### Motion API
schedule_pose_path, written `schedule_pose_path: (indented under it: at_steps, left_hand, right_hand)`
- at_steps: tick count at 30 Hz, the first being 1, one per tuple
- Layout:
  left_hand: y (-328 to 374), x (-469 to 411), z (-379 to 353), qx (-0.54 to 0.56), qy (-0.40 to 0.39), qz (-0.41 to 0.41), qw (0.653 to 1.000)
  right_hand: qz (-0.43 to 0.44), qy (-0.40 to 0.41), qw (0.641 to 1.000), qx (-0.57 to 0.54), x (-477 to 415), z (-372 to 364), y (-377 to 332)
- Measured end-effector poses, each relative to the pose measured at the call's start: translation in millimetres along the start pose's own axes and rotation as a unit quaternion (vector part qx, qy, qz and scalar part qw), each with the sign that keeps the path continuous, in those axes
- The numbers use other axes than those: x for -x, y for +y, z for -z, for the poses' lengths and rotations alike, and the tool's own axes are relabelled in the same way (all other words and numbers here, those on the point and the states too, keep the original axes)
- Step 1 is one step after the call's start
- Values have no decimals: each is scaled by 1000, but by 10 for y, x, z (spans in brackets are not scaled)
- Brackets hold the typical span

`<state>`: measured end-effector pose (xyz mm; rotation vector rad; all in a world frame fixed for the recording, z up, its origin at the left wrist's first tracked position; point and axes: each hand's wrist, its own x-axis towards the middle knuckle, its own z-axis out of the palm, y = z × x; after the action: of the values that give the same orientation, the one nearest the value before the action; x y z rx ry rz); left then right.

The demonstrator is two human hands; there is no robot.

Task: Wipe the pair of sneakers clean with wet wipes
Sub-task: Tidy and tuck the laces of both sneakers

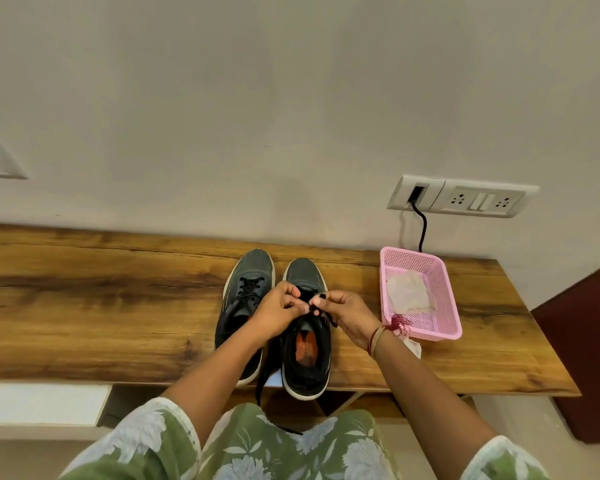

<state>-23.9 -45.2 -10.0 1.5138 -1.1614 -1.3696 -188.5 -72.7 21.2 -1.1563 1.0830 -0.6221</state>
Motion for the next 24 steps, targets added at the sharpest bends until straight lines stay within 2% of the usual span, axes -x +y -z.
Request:
schedule_pose_path:
  at_steps: [3, 5, 7, 10, 13, 15, 18, 24]
  left_hand:
    - [41, -17, 36, 59, -34, 29, 997]
    - [49, -23, 53, 72, -34, 30, 996]
    - [40, -22, 58, 70, -32, 30, 997]
    - [4, -3, 80, 14, -61, 24, 998]
    - [2, 27, 101, -26, -95, 25, 995]
    - [10, 25, 102, -56, -100, 18, 993]
    - [57, 0, 105, -85, -118, 12, 989]
    - [133, -70, 124, -103, -113, -16, 988]
  right_hand:
    - [90, -13, 986, 140, 14, 56, -44]
    - [126, 12, 963, 236, -19, 34, -45]
    - [178, 61, 921, 341, -49, 1, -33]
    - [266, 61, 830, 487, -27, -54, 32]
    - [290, 75, 786, 541, 48, -170, 122]
    - [312, 96, 786, 526, 51, -224, 187]
    - [315, 131, 823, 454, 31, -239, 217]
    - [285, 164, 852, 407, 31, -178, 223]
